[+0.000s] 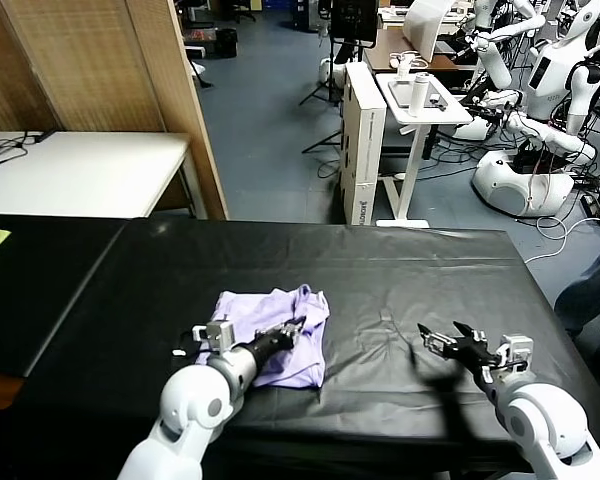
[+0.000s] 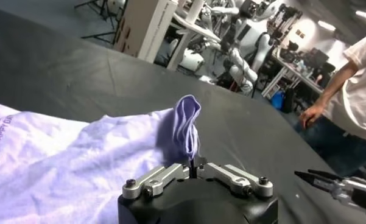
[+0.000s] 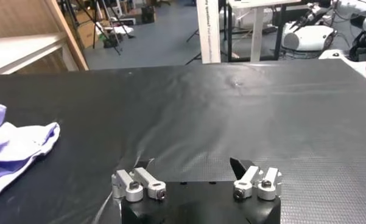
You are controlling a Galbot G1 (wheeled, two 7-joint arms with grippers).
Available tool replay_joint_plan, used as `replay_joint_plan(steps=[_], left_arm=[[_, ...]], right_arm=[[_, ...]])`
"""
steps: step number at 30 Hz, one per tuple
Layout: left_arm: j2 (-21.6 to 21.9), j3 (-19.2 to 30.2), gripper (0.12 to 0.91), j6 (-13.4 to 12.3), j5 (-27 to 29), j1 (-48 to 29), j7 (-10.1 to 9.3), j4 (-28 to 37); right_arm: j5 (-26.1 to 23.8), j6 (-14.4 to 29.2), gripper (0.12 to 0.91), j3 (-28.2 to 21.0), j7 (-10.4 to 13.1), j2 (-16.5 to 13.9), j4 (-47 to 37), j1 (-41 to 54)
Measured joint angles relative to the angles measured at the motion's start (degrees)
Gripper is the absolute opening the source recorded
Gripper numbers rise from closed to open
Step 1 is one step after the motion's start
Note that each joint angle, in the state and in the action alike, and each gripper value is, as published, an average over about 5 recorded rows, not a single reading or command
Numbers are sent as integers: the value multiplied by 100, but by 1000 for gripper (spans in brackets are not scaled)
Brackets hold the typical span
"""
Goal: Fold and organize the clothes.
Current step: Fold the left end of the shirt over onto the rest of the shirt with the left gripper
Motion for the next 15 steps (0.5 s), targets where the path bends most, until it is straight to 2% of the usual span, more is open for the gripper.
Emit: replay_joint_plan(steps=[5, 8, 11, 15], left_arm=[[-24, -74, 722, 0, -10, 74, -10, -217], [22, -201, 859, 0, -23, 166, 16, -446], [122, -396, 901, 0, -21, 266, 33, -687], [330, -695, 906, 0, 28, 371, 34, -850]], right_arm=[[91, 184, 907, -165, -264, -109, 163, -120], [222, 243, 907, -353, -297, -193, 320, -163], [249, 233, 907, -650, -264, -252, 506, -113], [193, 214, 907, -1168, -252, -300, 714, 60]])
